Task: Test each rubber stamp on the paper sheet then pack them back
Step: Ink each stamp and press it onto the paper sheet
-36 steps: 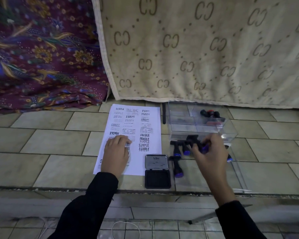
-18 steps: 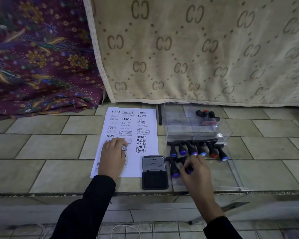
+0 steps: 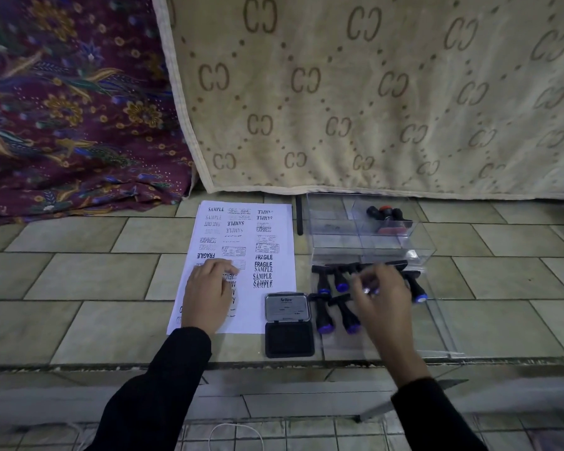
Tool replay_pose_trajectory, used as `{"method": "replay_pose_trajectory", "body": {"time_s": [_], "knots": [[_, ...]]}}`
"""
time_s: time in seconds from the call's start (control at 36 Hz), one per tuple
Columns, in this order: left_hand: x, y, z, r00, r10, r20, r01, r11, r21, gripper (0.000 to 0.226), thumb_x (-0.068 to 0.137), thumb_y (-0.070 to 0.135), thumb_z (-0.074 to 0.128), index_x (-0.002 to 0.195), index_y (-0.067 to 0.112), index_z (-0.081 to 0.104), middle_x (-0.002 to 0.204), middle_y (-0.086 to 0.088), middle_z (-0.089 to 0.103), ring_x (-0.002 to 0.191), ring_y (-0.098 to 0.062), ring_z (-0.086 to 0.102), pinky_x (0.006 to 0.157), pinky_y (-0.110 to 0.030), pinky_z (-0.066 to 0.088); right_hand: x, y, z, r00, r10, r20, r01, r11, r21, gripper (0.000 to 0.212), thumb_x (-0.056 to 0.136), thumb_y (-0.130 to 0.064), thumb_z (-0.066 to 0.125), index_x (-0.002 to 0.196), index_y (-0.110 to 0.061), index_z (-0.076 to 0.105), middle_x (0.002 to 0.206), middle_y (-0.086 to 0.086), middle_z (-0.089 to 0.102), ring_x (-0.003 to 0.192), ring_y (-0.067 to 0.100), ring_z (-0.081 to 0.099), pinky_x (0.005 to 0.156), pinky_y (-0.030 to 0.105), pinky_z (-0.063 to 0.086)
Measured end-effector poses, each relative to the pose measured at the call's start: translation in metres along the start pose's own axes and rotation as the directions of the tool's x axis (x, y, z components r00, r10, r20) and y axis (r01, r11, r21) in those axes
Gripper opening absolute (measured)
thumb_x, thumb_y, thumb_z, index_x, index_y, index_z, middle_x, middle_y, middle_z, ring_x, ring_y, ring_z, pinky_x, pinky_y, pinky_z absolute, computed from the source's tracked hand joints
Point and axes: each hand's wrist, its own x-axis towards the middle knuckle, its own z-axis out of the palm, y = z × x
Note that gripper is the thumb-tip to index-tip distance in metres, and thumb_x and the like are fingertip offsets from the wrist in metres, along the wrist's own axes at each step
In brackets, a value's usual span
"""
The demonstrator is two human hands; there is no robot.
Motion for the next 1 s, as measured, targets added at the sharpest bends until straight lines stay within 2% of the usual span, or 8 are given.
{"method": "replay_pose_trajectory", "body": {"time_s": [0.14, 0.19, 0.36, 0.56, 0.64, 0.69, 0.81, 1.0], "knots": [[-0.001, 0.0, -0.001, 1.0, 0.027, -0.014, -0.027, 0.999, 0.022, 0.033, 0.084, -0.003, 0.047, 0.099, 0.023, 0.061, 0.117, 0.008, 0.058, 0.102, -0.02, 0.05, 0.098, -0.036, 0.039, 0.083, 0.01, -0.001, 0.994, 0.027, -0.105, -0.026, 1.0, 0.004, 0.002, 0.085, -0.014, 0.06, 0.087, -0.013, 0.061, 0.085, 0.0, 0.059, 0.078, 0.017, 0.057, 0.068, 0.025, 0.041], [-0.002, 0.0, 0.0, 1.0, 0.024, -0.008, -0.023, 0.999, 0.031, 0.033, 0.084, -0.002, 0.047, 0.099, 0.024, 0.061, 0.117, 0.008, 0.058, 0.103, -0.019, 0.05, 0.099, -0.035, 0.037, 0.118, 0.018, 0.002, 0.996, 0.054, -0.076, -0.057, 0.997, -0.047, 0.01, 0.085, -0.012, 0.059, 0.091, -0.007, 0.064, 0.089, 0.008, 0.065, 0.079, 0.02, 0.058, 0.068, 0.024, 0.04], [-0.003, 0.001, -0.001, 1.0, 0.018, -0.001, -0.018, 0.999, 0.041, 0.034, 0.084, -0.002, 0.047, 0.101, 0.025, 0.061, 0.117, 0.01, 0.057, 0.106, -0.017, 0.049, 0.102, -0.031, 0.034, 0.176, 0.034, 0.012, 0.99, 0.135, 0.034, -0.122, 0.96, -0.252, 0.018, 0.085, -0.009, 0.052, 0.095, -0.003, 0.065, 0.102, 0.018, 0.064, 0.092, 0.034, 0.06, 0.076, 0.039, 0.053], [-0.003, 0.002, -0.002, 1.0, 0.013, 0.005, -0.013, 0.999, 0.039, 0.034, 0.085, -0.001, 0.045, 0.101, 0.026, 0.06, 0.118, 0.011, 0.056, 0.107, -0.015, 0.049, 0.103, -0.033, 0.034, 0.195, 0.048, 0.026, 0.932, 0.3, 0.201, -0.201, 0.893, -0.403, 0.021, 0.085, -0.014, 0.063, 0.102, -0.002, 0.064, 0.101, 0.02, 0.065, 0.095, 0.035, 0.061, 0.073, 0.034, 0.048], [-0.003, 0.002, -0.002, 1.0, 0.012, 0.001, -0.012, 0.999, 0.037, 0.034, 0.085, -0.001, 0.045, 0.1, 0.027, 0.059, 0.117, 0.012, 0.056, 0.106, -0.015, 0.048, 0.102, -0.032, 0.034, 0.198, 0.049, 0.029, 0.918, 0.319, 0.236, -0.184, 0.869, -0.459, 0.011, 0.088, -0.013, 0.06, 0.088, -0.002, 0.062, 0.088, 0.019, 0.062, 0.088, 0.033, 0.062, 0.067, 0.032, 0.044], [-0.003, 0.002, -0.002, 1.0, 0.011, -0.002, -0.011, 0.999, 0.032, 0.035, 0.084, 0.0, 0.045, 0.099, 0.028, 0.058, 0.117, 0.014, 0.055, 0.106, -0.014, 0.048, 0.102, -0.032, 0.034, 0.2, 0.049, 0.03, 0.913, 0.33, 0.241, -0.184, 0.858, -0.479, 0.013, 0.088, -0.011, 0.06, 0.078, -0.004, 0.057, 0.081, 0.019, 0.057, 0.085, 0.033, 0.063, 0.064, 0.03, 0.042], [-0.003, 0.002, -0.001, 1.0, 0.009, -0.005, -0.009, 1.0, 0.024, 0.034, 0.084, 0.0, 0.046, 0.098, 0.029, 0.058, 0.116, 0.013, 0.056, 0.106, -0.015, 0.049, 0.102, -0.031, 0.033, 0.2, 0.05, 0.031, 0.919, 0.326, 0.22, -0.183, 0.849, -0.495, 0.014, 0.088, -0.012, 0.061, 0.087, 0.001, 0.064, 0.093, 0.022, 0.064, 0.087, 0.034, 0.063, 0.063, 0.03, 0.043], [-0.003, 0.002, -0.001, 1.0, -0.002, -0.002, 0.002, 1.0, 0.01, 0.035, 0.084, -0.002, 0.047, 0.097, 0.028, 0.059, 0.116, 0.014, 0.056, 0.106, -0.014, 0.049, 0.101, -0.029, 0.031, 0.201, 0.05, 0.036, 0.921, 0.33, 0.205, -0.205, 0.861, -0.466, 0.016, 0.087, -0.01, 0.063, 0.085, 0.005, 0.063, 0.093, 0.026, 0.064, 0.087, 0.035, 0.063, 0.063, 0.03, 0.04]]}}
